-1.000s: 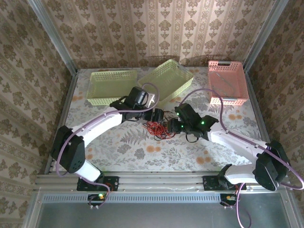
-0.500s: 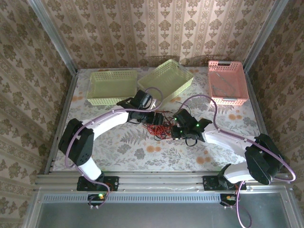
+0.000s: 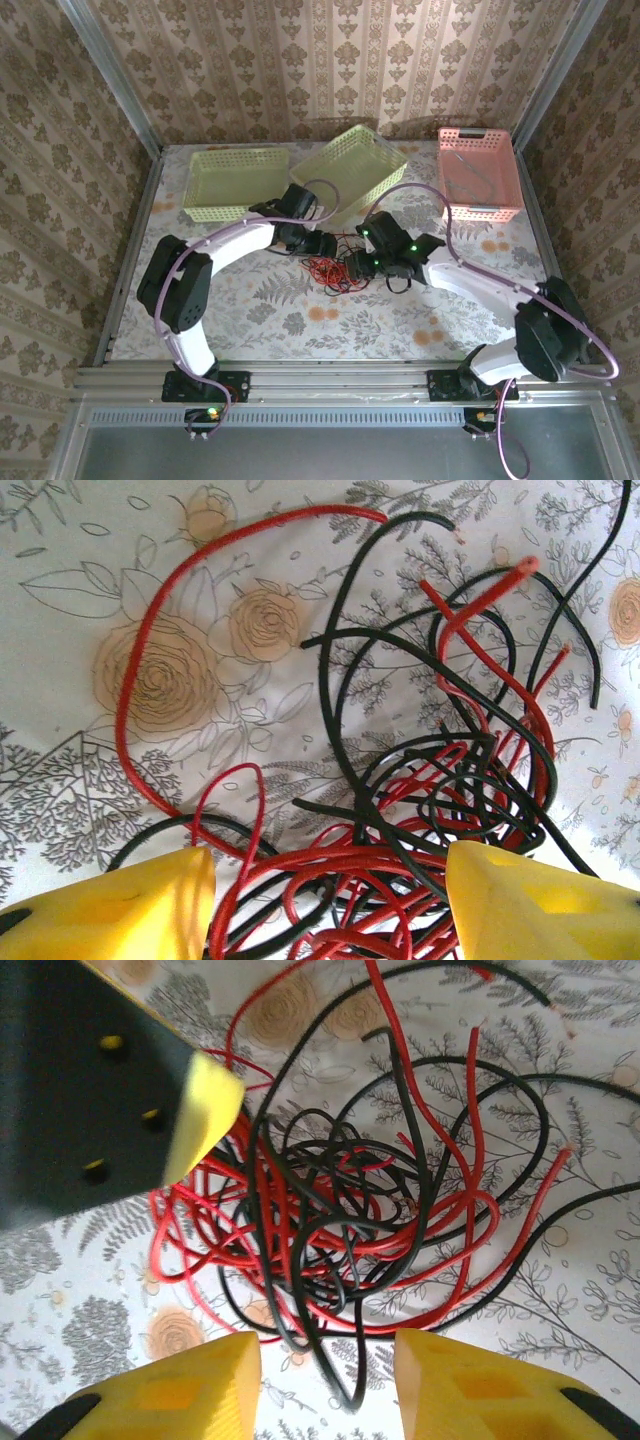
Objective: Untangle the cables
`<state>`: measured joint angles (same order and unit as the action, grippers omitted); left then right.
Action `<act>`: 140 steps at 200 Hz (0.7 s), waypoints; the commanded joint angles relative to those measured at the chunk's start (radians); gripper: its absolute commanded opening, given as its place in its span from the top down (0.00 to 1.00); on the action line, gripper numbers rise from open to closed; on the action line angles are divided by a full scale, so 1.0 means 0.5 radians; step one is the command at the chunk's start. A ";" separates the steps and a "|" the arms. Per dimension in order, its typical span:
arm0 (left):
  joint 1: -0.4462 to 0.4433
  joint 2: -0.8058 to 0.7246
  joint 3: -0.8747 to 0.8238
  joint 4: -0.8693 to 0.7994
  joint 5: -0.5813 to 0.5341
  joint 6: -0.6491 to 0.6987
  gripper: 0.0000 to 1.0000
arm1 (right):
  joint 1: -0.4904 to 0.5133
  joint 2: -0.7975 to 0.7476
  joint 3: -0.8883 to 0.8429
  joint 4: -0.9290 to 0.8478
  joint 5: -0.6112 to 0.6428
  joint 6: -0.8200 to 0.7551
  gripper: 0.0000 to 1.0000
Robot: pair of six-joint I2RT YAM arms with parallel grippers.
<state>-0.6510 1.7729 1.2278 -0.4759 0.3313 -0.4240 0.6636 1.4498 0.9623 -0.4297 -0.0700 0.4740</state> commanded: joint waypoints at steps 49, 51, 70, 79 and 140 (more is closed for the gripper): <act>0.077 -0.045 0.091 -0.134 0.044 0.034 0.36 | -0.023 0.057 0.130 -0.155 -0.036 -0.147 1.00; 0.075 -0.053 0.091 -0.140 0.049 0.027 0.36 | -0.023 0.043 0.134 -0.161 -0.034 -0.150 1.00; 0.051 -0.123 0.047 -0.152 0.126 -0.040 0.34 | -0.023 -0.043 0.167 -0.187 -0.057 -0.137 1.00; 0.008 -0.166 0.008 -0.148 0.143 -0.094 0.32 | -0.022 -0.051 0.182 -0.178 -0.098 -0.135 1.00; -0.256 -0.243 -0.531 0.268 -0.210 -0.446 0.23 | -0.005 0.004 0.390 -0.202 -0.125 -0.151 1.00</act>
<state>-0.7845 1.6318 1.0615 -0.4252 0.3073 -0.5419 0.6552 1.4609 1.0988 -0.5060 -0.1337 0.4175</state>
